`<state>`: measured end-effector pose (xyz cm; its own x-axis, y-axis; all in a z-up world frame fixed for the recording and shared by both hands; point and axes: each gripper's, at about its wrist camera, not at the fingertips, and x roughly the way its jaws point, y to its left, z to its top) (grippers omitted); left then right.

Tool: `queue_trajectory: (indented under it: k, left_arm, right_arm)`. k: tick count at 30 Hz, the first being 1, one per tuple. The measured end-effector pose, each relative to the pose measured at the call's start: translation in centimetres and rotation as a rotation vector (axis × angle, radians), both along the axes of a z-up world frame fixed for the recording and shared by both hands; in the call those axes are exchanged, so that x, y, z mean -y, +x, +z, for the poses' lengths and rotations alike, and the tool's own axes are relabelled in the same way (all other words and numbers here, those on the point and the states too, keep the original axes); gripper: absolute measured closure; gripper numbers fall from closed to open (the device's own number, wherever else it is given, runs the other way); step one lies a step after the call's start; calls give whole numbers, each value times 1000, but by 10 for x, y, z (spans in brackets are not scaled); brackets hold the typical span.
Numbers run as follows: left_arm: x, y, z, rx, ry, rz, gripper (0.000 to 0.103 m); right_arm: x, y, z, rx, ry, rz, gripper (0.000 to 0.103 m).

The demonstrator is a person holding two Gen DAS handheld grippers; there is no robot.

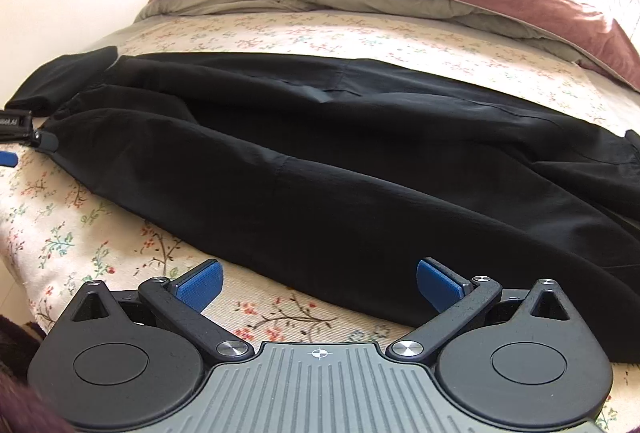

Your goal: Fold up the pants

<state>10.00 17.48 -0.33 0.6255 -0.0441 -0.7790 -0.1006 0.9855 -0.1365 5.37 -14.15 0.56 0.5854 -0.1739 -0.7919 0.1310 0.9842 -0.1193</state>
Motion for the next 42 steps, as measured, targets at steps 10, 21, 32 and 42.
queue_trajectory:
  k: [10, 21, 32, 42]
  left_arm:
    - [-80, 22, -28, 47, -239, 208, 46]
    - [-89, 18, -21, 106, -210, 218, 95]
    - [-98, -8, -2, 72, -56, 198, 95]
    - [-80, -25, -9, 10, 117, 147, 87]
  right_arm:
    - [-40, 13, -37, -7, -81, 203, 14]
    - [-74, 14, -43, 48, -233, 358, 101]
    - [-73, -18, -12, -116, 110, 410, 103]
    - [-69, -16, -24, -166, 197, 396, 96]
